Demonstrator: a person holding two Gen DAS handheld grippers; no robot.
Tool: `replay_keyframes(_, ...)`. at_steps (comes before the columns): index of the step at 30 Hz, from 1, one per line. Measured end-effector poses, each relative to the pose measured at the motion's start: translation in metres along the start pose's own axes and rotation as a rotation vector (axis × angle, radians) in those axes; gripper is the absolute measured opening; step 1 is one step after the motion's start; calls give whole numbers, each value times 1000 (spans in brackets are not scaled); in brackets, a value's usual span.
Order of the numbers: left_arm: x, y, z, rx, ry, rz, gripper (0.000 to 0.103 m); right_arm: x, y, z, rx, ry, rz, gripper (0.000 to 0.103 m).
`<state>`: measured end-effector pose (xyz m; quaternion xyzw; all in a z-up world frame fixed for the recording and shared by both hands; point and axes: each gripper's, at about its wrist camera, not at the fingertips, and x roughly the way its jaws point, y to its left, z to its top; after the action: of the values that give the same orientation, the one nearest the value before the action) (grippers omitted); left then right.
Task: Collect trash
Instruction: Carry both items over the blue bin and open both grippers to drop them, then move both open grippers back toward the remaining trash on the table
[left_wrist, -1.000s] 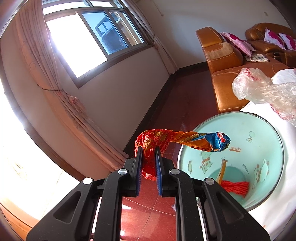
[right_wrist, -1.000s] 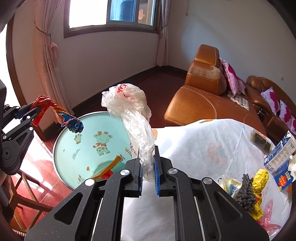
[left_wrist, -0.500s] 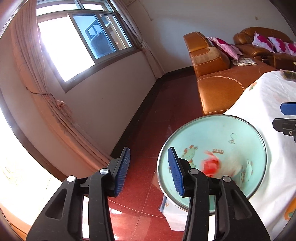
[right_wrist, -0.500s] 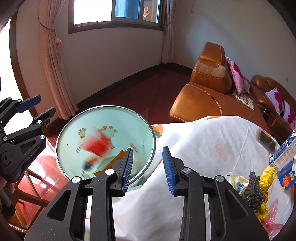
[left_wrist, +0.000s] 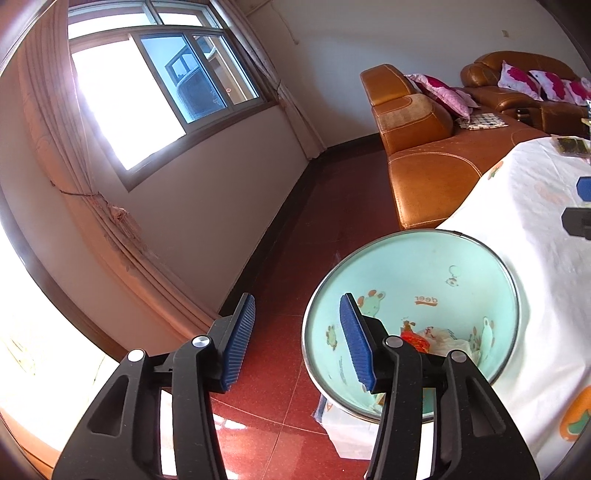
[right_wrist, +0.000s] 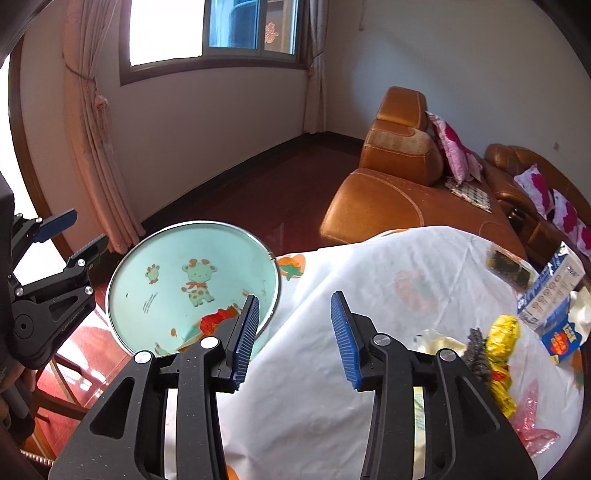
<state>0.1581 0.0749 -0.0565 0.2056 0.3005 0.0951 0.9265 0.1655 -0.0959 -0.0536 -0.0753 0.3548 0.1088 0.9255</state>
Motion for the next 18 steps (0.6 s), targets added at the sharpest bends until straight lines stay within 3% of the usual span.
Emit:
replay_keyframes(10, -32, -21, 8, 28, -51, -36, 63, -59, -33, -13, 51, -79, -33, 44)
replay_keyframes(14, -49, -45, 7, 74, -77, -85, 66, -104, -71, -39, 113, -125, -96, 49)
replay_keyframes(18, -61, -75, 5, 119, -86, -141, 66, -140, -127, -82, 215, -129, -219, 52)
